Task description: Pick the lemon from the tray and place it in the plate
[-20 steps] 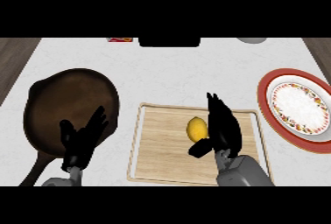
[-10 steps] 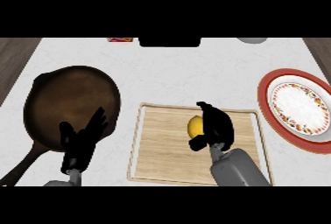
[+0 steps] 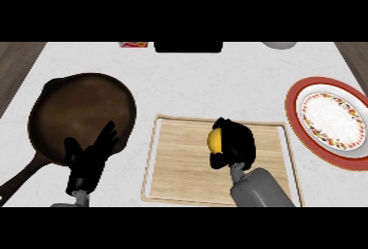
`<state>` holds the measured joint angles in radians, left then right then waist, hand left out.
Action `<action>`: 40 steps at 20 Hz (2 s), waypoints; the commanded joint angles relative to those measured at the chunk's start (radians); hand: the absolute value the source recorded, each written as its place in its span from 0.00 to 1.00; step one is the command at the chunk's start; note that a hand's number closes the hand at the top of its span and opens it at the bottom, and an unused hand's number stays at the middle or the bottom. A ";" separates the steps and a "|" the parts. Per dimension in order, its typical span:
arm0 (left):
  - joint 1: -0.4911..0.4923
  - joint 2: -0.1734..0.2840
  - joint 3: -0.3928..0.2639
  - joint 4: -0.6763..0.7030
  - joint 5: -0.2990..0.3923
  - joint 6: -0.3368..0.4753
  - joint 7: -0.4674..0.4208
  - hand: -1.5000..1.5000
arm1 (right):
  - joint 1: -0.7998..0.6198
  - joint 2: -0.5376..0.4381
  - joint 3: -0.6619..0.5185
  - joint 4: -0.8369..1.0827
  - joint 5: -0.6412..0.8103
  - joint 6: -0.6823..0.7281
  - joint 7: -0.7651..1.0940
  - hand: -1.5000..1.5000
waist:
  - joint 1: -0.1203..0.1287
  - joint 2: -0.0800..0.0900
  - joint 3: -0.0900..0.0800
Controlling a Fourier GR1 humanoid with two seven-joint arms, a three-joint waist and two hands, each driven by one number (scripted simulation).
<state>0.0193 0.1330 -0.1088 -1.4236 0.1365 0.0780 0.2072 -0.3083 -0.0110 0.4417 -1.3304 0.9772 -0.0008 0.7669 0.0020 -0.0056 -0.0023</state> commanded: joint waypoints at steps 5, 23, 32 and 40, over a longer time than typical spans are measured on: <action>0.036 -0.017 -0.002 -0.016 -0.015 0.029 -0.002 0.50 | 0.370 -0.231 0.280 -0.316 0.013 0.010 -0.319 1.00 | -0.037 -0.010 0.003; -0.004 -0.005 0.018 0.002 -0.008 -0.001 0.001 0.50 | 0.860 -0.525 0.037 -0.888 -0.322 -0.670 -0.669 1.00 | -0.021 0.003 0.005; -0.004 -0.020 0.014 0.026 -0.014 -0.010 -0.025 0.50 | 0.672 -0.583 -0.383 -0.657 -0.906 -0.577 -0.901 1.00 | -0.007 0.007 0.005; 0.003 -0.056 -0.030 0.004 -0.045 0.009 0.003 0.50 | 0.312 -0.543 -0.544 -0.064 -0.987 -0.499 -1.142 1.00 | 0.023 0.011 0.005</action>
<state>0.0154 0.1086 -0.1049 -1.4231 0.1138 0.0713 0.2053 0.1757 -0.5478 -0.0241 -1.6337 0.0304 -0.5396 -0.3002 0.0107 0.0022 0.0030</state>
